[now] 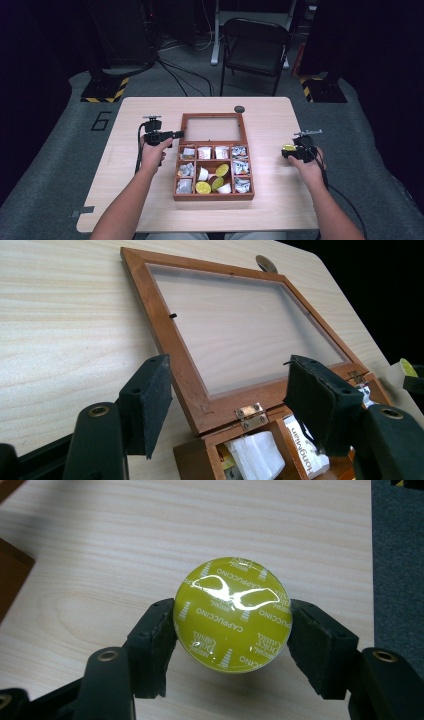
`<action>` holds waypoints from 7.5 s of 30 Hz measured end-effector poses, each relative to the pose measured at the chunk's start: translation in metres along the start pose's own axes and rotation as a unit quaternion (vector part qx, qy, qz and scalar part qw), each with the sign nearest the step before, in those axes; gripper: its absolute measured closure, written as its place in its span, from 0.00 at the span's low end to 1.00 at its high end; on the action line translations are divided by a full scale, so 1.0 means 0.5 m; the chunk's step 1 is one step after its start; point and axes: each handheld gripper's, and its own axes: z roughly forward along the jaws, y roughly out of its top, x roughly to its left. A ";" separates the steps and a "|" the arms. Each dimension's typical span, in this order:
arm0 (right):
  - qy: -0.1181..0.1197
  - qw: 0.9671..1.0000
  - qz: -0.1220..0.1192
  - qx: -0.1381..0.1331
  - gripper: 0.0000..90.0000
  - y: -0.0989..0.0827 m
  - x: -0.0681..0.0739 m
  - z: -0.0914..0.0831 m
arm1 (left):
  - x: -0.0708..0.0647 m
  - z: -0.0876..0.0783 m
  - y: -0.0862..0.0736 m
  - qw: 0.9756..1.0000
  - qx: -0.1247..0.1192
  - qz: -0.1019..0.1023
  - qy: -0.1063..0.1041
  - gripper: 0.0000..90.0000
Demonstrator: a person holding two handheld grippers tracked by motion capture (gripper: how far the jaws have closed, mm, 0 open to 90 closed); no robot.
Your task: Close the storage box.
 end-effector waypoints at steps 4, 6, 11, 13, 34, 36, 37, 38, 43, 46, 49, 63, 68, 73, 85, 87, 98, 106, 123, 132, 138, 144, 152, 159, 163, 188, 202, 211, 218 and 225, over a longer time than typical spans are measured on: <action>-0.007 1.000 0.009 0.006 0.41 -0.006 0.000 0.010 | -0.002 -0.001 0.000 1.000 -0.001 -0.006 0.001 0.38; -0.006 1.000 0.005 0.006 0.41 -0.008 -0.003 0.015 | 0.000 -0.003 0.001 1.000 0.001 0.000 0.000 0.38; -0.006 1.000 0.014 0.005 0.41 -0.008 -0.001 0.017 | 0.003 -0.003 0.000 1.000 0.000 0.001 0.002 0.38; -0.006 1.000 0.018 0.005 0.40 -0.008 0.000 0.018 | 0.002 -0.003 0.000 1.000 0.001 0.001 0.003 0.38; 0.007 0.999 0.007 -0.031 0.35 0.034 0.017 -0.025 | -0.001 0.001 0.000 1.000 0.005 0.002 0.008 0.38; 0.014 0.999 0.004 -0.036 0.35 0.044 0.029 -0.031 | 0.000 0.001 0.000 1.000 0.005 0.002 0.009 0.38; 0.016 0.999 0.002 -0.039 0.35 0.047 0.035 -0.033 | 0.001 0.002 0.000 1.000 0.005 0.002 0.009 0.38; 0.019 0.999 -0.002 -0.040 0.35 0.051 0.040 -0.035 | -0.001 0.003 -0.001 1.000 0.003 -0.006 0.010 0.38; 0.034 0.999 -0.006 -0.041 0.35 0.068 0.071 -0.043 | 0.000 0.006 -0.001 1.000 0.007 0.000 0.010 0.38; 0.046 0.998 -0.010 -0.046 0.36 0.078 0.088 -0.047 | -0.003 0.009 -0.002 1.000 0.007 0.002 0.008 0.38; 0.060 0.997 -0.012 -0.050 0.36 0.088 0.107 -0.051 | -0.004 0.010 -0.002 1.000 0.010 0.004 0.006 0.38; 0.083 0.994 -0.039 -0.054 0.37 0.135 0.186 -0.049 | -0.008 0.014 -0.003 1.000 0.009 -0.002 0.006 0.38; 0.096 0.993 -0.039 -0.053 0.37 0.151 0.209 -0.038 | -0.005 0.017 -0.003 1.000 0.009 -0.005 0.006 0.38; 0.100 0.993 -0.042 -0.052 0.37 0.165 0.225 -0.024 | 0.002 0.021 -0.003 1.000 0.011 -0.006 0.008 0.38; 0.108 0.993 -0.027 -0.040 0.36 0.168 0.234 0.011 | 0.008 0.034 -0.006 1.000 0.013 -0.008 0.012 0.38; 0.108 0.993 -0.030 -0.037 0.36 0.168 0.237 0.016 | 0.005 0.038 -0.007 1.000 0.015 -0.007 0.013 0.38; 0.106 0.994 -0.018 -0.026 0.36 0.170 0.238 0.051 | 0.011 0.053 -0.010 1.000 0.023 -0.002 0.017 0.38; 0.105 0.994 -0.018 -0.012 0.36 0.167 0.242 0.072 | 0.014 0.074 -0.016 0.999 0.027 0.000 0.018 0.38; 0.115 0.993 -0.008 0.003 0.35 0.152 0.245 0.104 | 0.009 0.094 -0.024 0.999 0.044 -0.001 0.023 0.38; 0.121 0.993 -0.002 0.005 0.35 0.153 0.250 0.116 | 0.008 0.097 -0.025 0.999 0.047 -0.002 0.027 0.37; 0.132 0.991 0.005 0.008 0.34 0.153 0.251 0.122 | 0.009 0.101 -0.025 0.999 0.046 -0.006 0.025 0.35; 0.140 0.990 0.010 0.008 0.32 0.154 0.255 0.126 | 0.012 0.103 -0.025 0.999 0.049 -0.013 0.021 0.34; 0.148 0.989 0.013 0.009 0.29 0.154 0.251 0.133 | 0.009 0.105 -0.024 0.999 0.047 -0.009 0.025 0.32; 0.155 0.988 0.014 0.012 0.27 0.157 0.249 0.139 | 0.010 0.110 -0.024 0.999 0.047 -0.016 0.021 0.30; 0.161 0.987 0.019 0.013 0.25 0.156 0.247 0.143 | 0.013 0.114 -0.024 0.999 0.046 -0.012 0.014 0.30; 0.178 0.983 0.036 0.028 0.22 0.163 0.243 0.164 | 0.019 0.123 -0.025 0.999 0.044 -0.023 0.001 0.27; 0.175 0.983 0.037 0.035 0.23 0.169 0.244 0.162 | 0.016 0.122 -0.026 0.999 0.038 -0.027 0.004 0.28; 0.163 0.986 0.034 0.022 0.29 0.174 0.246 0.150 | 0.020 0.112 -0.020 0.999 0.030 -0.023 0.006 0.37; 0.161 0.986 0.034 0.002 0.37 0.179 0.244 0.133 | 0.012 0.097 -0.015 1.000 0.014 -0.020 0.011 0.42; 0.164 0.986 0.026 -0.021 0.38 0.184 0.244 0.105 | 0.002 0.078 -0.007 1.000 -0.005 -0.009 0.006 0.43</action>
